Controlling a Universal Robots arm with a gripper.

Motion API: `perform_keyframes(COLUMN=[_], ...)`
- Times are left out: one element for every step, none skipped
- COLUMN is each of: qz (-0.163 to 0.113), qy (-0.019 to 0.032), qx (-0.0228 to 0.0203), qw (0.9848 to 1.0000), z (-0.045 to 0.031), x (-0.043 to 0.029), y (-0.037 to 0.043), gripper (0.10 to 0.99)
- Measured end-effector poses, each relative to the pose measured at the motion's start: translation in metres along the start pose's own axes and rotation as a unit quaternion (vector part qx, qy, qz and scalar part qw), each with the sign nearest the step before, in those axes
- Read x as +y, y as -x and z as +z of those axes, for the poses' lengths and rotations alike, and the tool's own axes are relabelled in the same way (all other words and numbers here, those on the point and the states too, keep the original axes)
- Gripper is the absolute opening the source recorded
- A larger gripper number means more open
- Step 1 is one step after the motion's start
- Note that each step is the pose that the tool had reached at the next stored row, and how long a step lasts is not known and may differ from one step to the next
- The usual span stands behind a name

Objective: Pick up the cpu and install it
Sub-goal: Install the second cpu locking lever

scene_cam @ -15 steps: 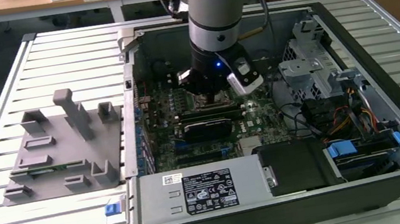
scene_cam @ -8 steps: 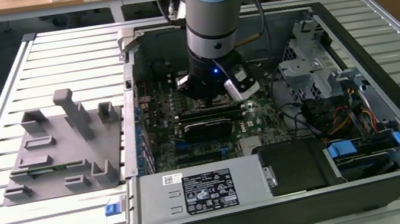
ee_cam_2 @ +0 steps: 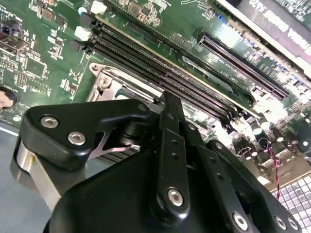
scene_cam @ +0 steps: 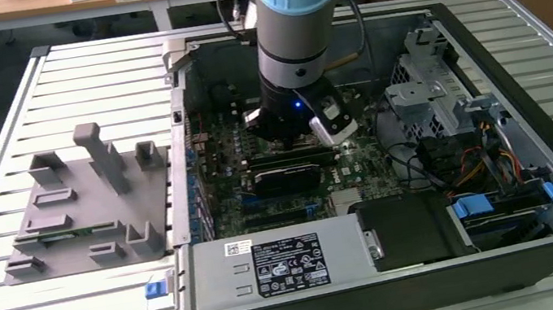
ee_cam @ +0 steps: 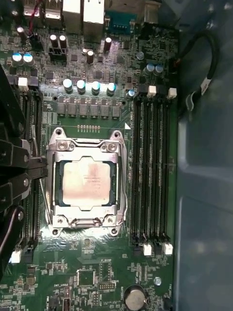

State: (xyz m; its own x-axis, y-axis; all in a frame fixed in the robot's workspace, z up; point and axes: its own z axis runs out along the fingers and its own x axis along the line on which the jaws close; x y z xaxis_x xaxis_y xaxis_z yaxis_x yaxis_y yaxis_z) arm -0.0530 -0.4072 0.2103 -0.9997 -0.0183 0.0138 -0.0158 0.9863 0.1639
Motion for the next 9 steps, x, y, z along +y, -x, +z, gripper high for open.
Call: perform_keyframes(qz=[0.0, 0.0, 0.0, 0.0, 0.0, 0.0, 0.0, 0.0, 0.0], qy=[0.0046, 0.0091, 0.0124, 0.0154, 0.0183, 0.0211, 0.0237, 0.0262, 0.0287], qx=[-0.0001, -0.0001, -0.0002, -0.0003, -0.0003, -0.0003, -0.0004, -0.0004, -0.0005], qw=[1.0, 1.0, 0.9999, 0.9999, 0.9998, 0.9998, 0.9997, 0.9997, 0.9996], z=[-0.0002, -0.0004, -0.0005, -0.0007, -0.0008, -0.001, -0.0012, -0.0012, -0.0014], x=[-0.0009, -0.0022, -0.0034, -0.0046, -0.0059, -0.0071, -0.0083, -0.0092, -0.01], y=[-0.0001, -0.0004, -0.0008, -0.0015, -0.0025, -0.0036, -0.0049, -0.0063, -0.0079], gripper=[0.106, 0.106, 0.106, 0.106, 0.106, 0.106, 0.106, 0.106, 0.106])
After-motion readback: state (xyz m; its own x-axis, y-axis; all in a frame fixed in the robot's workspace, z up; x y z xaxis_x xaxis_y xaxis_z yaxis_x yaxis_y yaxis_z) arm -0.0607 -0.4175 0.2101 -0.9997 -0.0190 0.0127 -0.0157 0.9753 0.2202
